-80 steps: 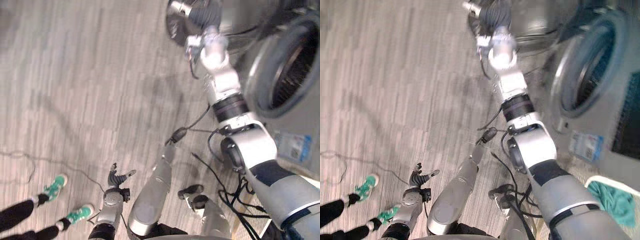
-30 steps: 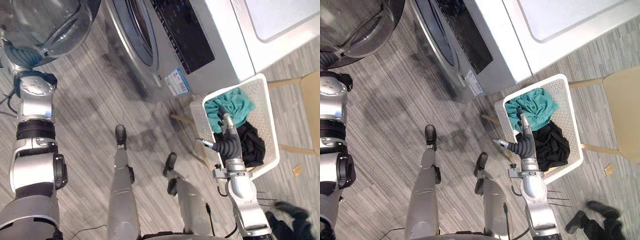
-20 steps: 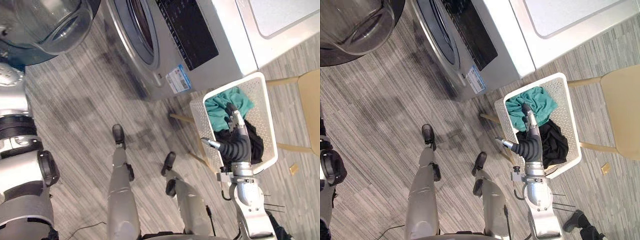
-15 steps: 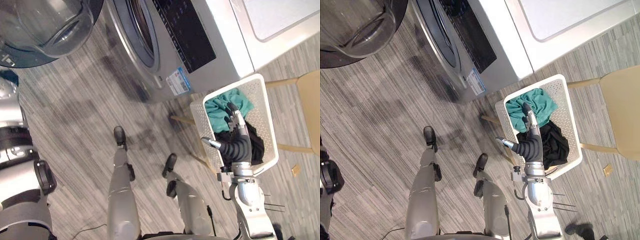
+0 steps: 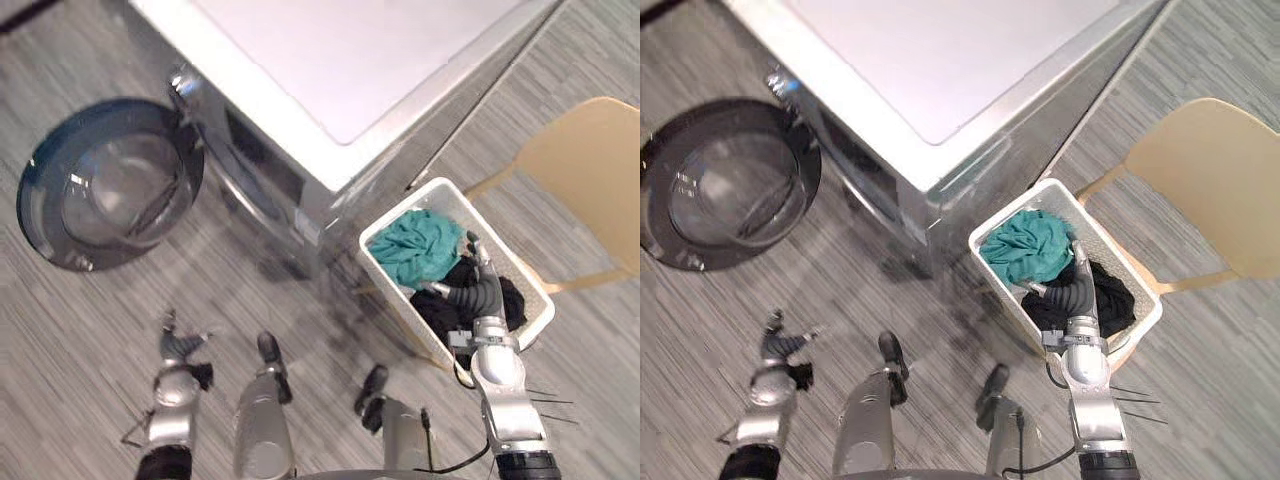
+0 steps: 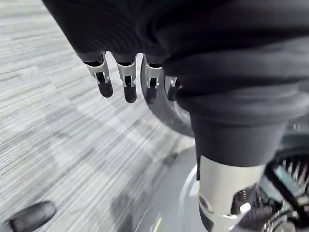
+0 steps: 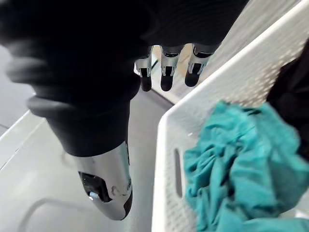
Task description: Pick up the laundry basket with both hands and put the clothes into the washing machine.
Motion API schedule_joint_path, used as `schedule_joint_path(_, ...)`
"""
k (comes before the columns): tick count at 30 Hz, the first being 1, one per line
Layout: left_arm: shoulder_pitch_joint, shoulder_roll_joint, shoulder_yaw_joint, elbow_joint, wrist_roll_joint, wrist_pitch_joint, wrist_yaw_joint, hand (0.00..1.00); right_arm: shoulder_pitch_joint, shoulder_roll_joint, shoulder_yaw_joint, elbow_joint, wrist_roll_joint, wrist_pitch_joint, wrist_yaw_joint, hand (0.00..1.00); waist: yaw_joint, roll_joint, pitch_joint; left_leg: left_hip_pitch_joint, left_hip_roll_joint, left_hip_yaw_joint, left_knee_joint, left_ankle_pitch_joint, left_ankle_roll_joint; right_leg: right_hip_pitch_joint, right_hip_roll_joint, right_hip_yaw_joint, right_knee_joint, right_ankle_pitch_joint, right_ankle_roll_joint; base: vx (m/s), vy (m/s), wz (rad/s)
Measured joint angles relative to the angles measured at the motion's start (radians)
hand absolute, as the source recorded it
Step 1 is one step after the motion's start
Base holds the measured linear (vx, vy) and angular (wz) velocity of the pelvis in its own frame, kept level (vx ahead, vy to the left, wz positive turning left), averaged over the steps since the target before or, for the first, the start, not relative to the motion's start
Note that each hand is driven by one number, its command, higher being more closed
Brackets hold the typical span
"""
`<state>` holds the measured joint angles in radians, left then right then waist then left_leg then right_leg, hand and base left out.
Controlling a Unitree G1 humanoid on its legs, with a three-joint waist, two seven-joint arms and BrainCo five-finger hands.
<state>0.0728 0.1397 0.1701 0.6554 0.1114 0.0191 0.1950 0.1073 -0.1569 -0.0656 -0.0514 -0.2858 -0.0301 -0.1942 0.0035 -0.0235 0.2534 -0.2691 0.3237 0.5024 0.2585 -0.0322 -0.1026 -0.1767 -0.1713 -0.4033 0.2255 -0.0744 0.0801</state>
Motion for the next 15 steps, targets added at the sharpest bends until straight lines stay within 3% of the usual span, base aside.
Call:
schedule_joint_path(1,0.025,-0.002,-0.011,0.033,0.015,-0.003,-0.006,0.0,0.038,-0.005,0.012,0.0,-0.024,0.001,0.002,0.0,0.003,0.01,-0.022,0.034,0.051,0.025,0.054,-0.015,-0.019,0.026,0.029,0.016,-0.001,-0.023,-0.02,0.09,-0.152,-0.8)
schedule_joint_path(2,0.035,-0.001,-0.01,0.048,0.018,-0.005,-0.01,0.0,0.048,-0.008,0.021,0.002,-0.034,0.002,0.003,0.0,0.007,0.015,-0.03,0.038,0.071,0.021,0.099,-0.014,-0.013,0.035,0.039,0.032,-0.001,-0.03,-0.025,0.11,-0.164,-0.93)
schedule_joint_path(3,0.043,0.004,-0.01,0.078,0.018,-0.004,-0.017,0.0,0.052,-0.009,0.034,0.022,-0.044,0.002,0.004,0.0,0.012,0.013,-0.033,0.032,0.107,-0.006,0.179,-0.005,0.0,0.048,0.058,0.062,0.004,-0.038,-0.028,0.13,-0.215,-1.0)
schedule_joint_path(4,0.057,-0.006,-0.011,0.117,0.018,-0.003,-0.02,0.0,0.052,-0.016,0.043,0.056,-0.062,0.005,0.006,0.0,0.008,0.014,-0.036,0.022,0.115,-0.109,0.272,0.033,0.048,0.07,0.071,0.111,0.008,-0.039,-0.032,0.1,-0.189,-0.86)
schedule_joint_path(5,0.061,-0.011,-0.011,0.12,0.018,-0.004,-0.02,0.0,0.051,-0.02,0.045,0.06,-0.064,0.006,0.006,0.0,0.008,0.018,-0.037,0.014,0.115,-0.137,0.296,0.044,0.061,0.075,0.075,0.119,0.007,-0.04,-0.033,0.13,-0.212,-0.85)
schedule_joint_path(6,0.069,-0.028,-0.012,0.146,0.018,-0.003,-0.021,0.0,0.048,-0.036,0.057,0.083,-0.076,0.007,0.014,0.0,0.008,0.023,-0.04,-0.037,0.101,-0.247,0.384,0.018,0.048,0.093,0.079,0.164,0.006,-0.038,-0.041,0.14,0.004,-0.75)
schedule_joint_path(7,0.068,-0.038,-0.012,0.17,0.018,-0.004,-0.021,0.0,0.033,-0.044,0.061,0.113,-0.081,0.01,0.022,0.0,0.013,0.029,-0.044,-0.042,0.053,-0.316,0.392,-0.056,0.008,0.093,0.077,0.202,0.005,-0.038,-0.043,0.18,0.036,-1.02)
schedule_joint_path(9,0.073,-0.035,-0.013,0.206,0.018,-0.004,-0.02,0.0,-0.029,-0.073,0.076,0.202,-0.101,0.012,0.025,0.0,0.013,0.033,-0.044,-0.029,-0.072,-0.44,0.29,-0.137,-0.019,0.091,0.077,0.277,0.001,-0.031,-0.041,0.13,0.105,-1.2)
schedule_joint_path(10,0.086,-0.036,-0.016,0.207,0.02,-0.004,-0.02,0.0,-0.06,-0.087,0.1,0.254,-0.123,0.018,0.022,0.0,0.015,0.052,-0.051,0.004,-0.115,-0.493,0.158,-0.128,-0.028,0.086,0.095,0.311,0.002,-0.028,-0.035,0.1,0.1,-1.14)
schedule_joint_path(11,0.09,-0.039,-0.024,0.213,0.02,-0.004,-0.02,0.0,-0.07,-0.101,0.111,0.27,-0.137,0.021,0.022,0.0,0.016,0.069,-0.054,0.012,-0.118,-0.506,0.114,-0.106,-0.038,0.082,0.112,0.327,0.004,-0.028,-0.033,0.11,0.164,-1.23)
schedule_joint_path(12,0.079,-0.027,-0.033,0.236,0.021,-0.006,-0.02,0.0,-0.1,-0.107,0.135,0.303,-0.143,0.021,0.029,0.0,0.022,0.076,-0.045,0.026,-0.118,-0.492,0.114,-0.08,-0.023,0.076,0.122,0.366,0.018,-0.026,-0.022,0.08,0.161,-1.03)
schedule_joint_path(15,0.043,-0.015,-0.052,0.249,0.021,-0.012,-0.02,0.0,-0.14,-0.121,0.18,0.316,-0.157,0.014,0.048,0.0,0.014,0.054,-0.045,0.012,-0.153,-0.436,0.095,-0.089,-0.009,0.021,0.083,0.404,0.007,-0.007,0.011,0.04,0.136,-0.57)
